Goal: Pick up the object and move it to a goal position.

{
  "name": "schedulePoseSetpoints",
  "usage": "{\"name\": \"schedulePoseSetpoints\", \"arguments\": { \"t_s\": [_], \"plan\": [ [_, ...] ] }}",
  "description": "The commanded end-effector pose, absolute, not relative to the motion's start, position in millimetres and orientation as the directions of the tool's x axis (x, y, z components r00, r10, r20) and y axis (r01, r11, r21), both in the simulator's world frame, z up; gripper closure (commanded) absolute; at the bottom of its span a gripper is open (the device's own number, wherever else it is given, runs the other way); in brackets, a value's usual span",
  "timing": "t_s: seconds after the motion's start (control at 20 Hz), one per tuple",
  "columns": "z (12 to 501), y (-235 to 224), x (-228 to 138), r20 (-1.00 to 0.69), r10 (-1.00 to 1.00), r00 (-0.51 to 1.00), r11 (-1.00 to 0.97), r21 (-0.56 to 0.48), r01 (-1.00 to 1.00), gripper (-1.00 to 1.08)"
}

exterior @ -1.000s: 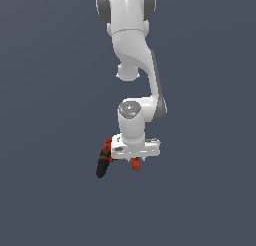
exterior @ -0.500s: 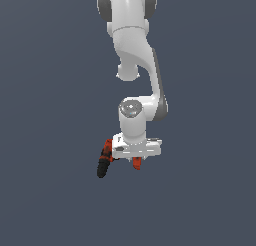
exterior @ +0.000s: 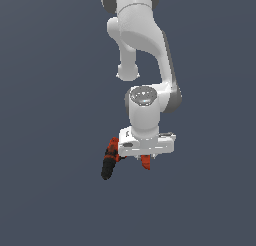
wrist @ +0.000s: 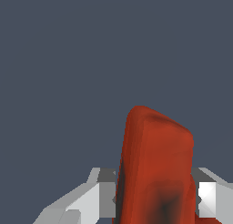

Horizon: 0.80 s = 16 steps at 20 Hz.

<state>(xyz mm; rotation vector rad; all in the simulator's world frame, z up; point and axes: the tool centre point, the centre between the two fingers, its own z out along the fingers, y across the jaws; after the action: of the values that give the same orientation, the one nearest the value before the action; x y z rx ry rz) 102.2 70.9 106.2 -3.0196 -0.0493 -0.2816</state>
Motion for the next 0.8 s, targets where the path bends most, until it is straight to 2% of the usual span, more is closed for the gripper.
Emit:
{"name": "schedulePoseSetpoints", "arguments": {
  "t_s": [0.0, 0.45, 0.75],
  "plan": [
    [135, 81, 111, 0.195, 0.022, 0.980, -0.994, -0.104, 0.043, 1.08],
    [220, 117, 136, 0.196, 0.022, 0.980, -0.994, -0.104, 0.043, 1.08],
    [256, 133, 147, 0.196, 0.022, 0.980, -0.994, -0.104, 0.043, 1.08]
  ]
}}
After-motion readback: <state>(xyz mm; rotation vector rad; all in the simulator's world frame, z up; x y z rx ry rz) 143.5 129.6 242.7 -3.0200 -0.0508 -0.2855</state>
